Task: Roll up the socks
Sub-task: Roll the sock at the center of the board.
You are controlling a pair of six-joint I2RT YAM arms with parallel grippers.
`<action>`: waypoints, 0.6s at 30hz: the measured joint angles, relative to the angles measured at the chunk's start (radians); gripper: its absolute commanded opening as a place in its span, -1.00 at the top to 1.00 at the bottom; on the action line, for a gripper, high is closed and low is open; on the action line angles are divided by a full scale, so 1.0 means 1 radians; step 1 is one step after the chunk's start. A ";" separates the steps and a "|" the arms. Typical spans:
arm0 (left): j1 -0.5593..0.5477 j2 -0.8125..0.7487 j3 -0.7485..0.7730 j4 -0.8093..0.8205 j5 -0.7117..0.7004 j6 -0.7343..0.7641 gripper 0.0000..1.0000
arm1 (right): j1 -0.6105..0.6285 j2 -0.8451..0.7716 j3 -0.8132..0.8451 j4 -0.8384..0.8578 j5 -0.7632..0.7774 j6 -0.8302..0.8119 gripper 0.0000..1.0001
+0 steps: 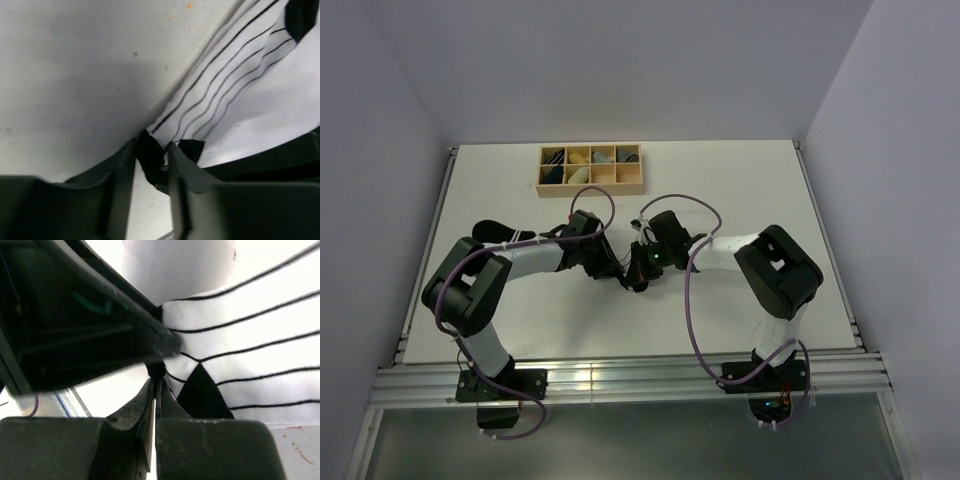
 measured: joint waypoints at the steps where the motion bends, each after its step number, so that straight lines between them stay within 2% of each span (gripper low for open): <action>1: 0.000 0.002 0.000 -0.003 -0.001 0.000 0.36 | 0.000 -0.001 -0.005 0.001 0.001 0.002 1.00; 5: -0.001 0.004 0.000 -0.021 -0.012 0.003 0.54 | -0.002 -0.016 -0.033 0.014 0.007 0.004 1.00; 8: -0.003 0.004 0.005 -0.038 -0.019 0.006 0.83 | -0.002 -0.037 -0.048 0.024 0.016 0.007 1.00; 9: -0.004 0.004 0.008 -0.044 -0.022 0.007 0.98 | -0.002 -0.043 -0.052 0.028 0.020 0.007 1.00; 12: -0.005 0.004 0.020 -0.061 -0.029 0.009 0.99 | -0.002 -0.065 -0.054 0.030 0.033 0.006 0.98; 14: -0.006 0.004 0.030 -0.079 -0.032 0.009 0.99 | -0.002 -0.084 -0.058 0.032 0.053 0.005 0.82; 18: -0.006 0.004 0.069 -0.128 -0.039 0.010 0.99 | 0.003 -0.145 -0.079 0.029 0.117 -0.017 0.32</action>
